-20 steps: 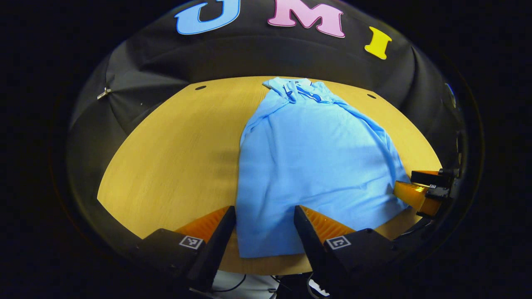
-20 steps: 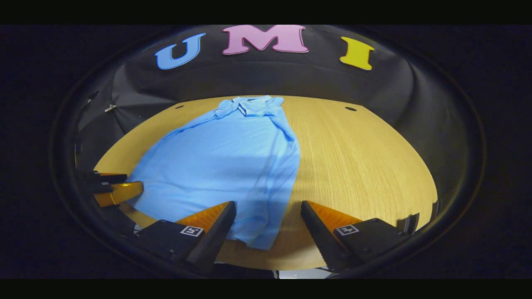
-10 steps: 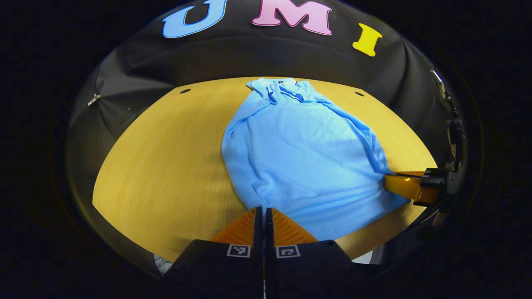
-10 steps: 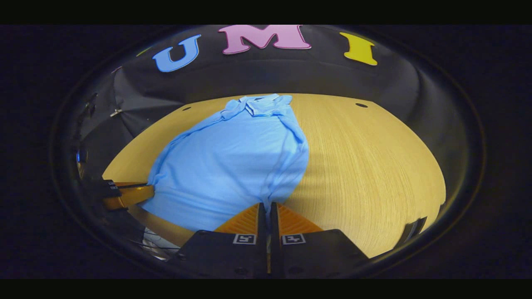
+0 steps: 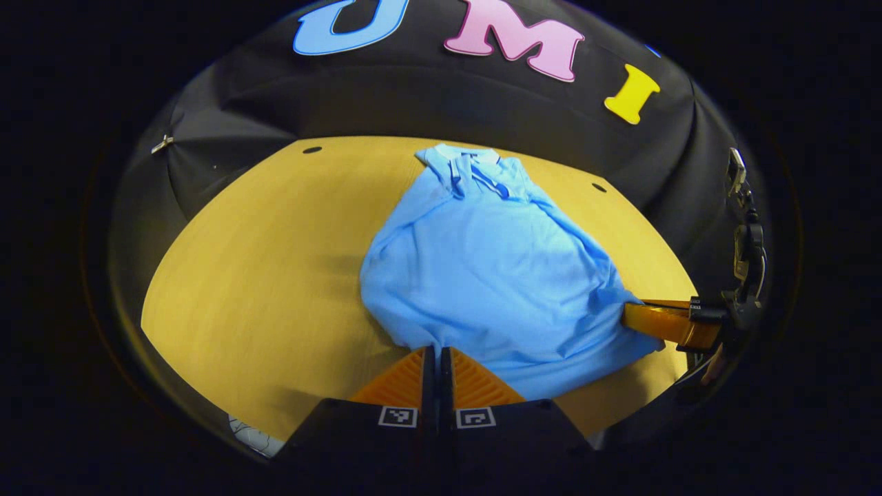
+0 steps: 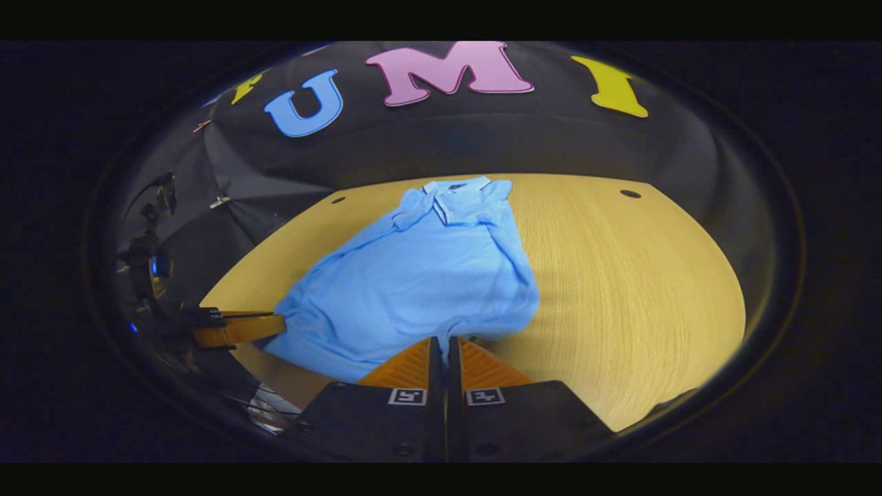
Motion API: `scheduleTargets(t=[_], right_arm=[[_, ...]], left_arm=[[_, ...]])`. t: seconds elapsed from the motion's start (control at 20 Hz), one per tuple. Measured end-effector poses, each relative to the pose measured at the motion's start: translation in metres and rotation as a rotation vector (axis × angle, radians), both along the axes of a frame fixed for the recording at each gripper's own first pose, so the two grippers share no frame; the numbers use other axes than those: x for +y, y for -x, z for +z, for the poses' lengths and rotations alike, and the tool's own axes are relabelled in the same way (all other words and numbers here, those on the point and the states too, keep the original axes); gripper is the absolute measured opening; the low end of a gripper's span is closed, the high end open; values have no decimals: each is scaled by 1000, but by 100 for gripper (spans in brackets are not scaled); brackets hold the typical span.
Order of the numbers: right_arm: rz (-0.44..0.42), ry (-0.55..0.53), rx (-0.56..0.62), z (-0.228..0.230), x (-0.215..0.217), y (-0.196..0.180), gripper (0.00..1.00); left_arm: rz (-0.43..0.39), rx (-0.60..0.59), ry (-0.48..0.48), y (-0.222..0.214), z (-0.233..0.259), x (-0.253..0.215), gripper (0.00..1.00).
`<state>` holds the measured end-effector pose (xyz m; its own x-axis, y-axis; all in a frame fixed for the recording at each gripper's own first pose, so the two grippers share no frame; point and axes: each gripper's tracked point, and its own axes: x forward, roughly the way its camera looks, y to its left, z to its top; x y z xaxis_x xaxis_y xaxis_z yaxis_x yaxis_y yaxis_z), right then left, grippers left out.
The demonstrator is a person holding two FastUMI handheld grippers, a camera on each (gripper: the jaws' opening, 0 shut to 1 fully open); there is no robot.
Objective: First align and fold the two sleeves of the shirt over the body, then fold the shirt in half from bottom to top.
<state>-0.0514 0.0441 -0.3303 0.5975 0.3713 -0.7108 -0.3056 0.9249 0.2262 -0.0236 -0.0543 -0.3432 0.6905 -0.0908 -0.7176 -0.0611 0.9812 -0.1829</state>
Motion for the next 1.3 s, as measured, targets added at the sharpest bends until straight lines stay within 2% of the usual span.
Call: scheduleTargets(t=[0.1,0.2,0.3,0.35,0.45,0.5,0.6,0.7,0.75,0.8,0.85,0.9,0.95,1.15,1.3], right_arm=[[-18,-41,-10,14,8,-22,6],[-30,-70,-38,27,16,-49,6],[-25,-83,-92,41,26,-83,6],[-22,-84,-120,47,29,-100,0],[-22,-88,-173,60,34,-132,12],[-24,-95,-194,65,38,-150,12],[-31,-95,-237,73,39,-187,0],[-42,-98,-282,81,39,-226,0],[-42,-114,-302,85,42,-243,12],[-43,-112,-311,85,43,-261,6],[-36,-99,-320,82,41,-281,6],[-30,-80,-333,82,39,-300,6],[-21,-65,-342,80,39,-317,6],[-11,-26,-372,70,43,-381,6],[-23,-24,-355,53,49,-426,6]], left_arm=[[-15,-33,-6,-21,24,0,6],[-16,-83,-53,-45,43,9,6],[-9,-114,-36,-71,60,8,6],[1,-138,-22,-87,69,8,6],[15,-190,-3,-124,86,11,6],[20,-209,0,-140,93,14,6],[27,-239,-1,-178,104,20,6],[44,-253,-18,-213,110,30,6],[57,-254,-19,-229,111,34,1],[67,-265,-14,-246,114,36,6],[78,-276,-15,-263,117,40,6],[82,-286,-21,-280,119,43,1],[79,-294,-31,-296,120,46,6],[43,-345,-88,-367,129,51,6],[23,-367,-96,-417,125,52,6]])
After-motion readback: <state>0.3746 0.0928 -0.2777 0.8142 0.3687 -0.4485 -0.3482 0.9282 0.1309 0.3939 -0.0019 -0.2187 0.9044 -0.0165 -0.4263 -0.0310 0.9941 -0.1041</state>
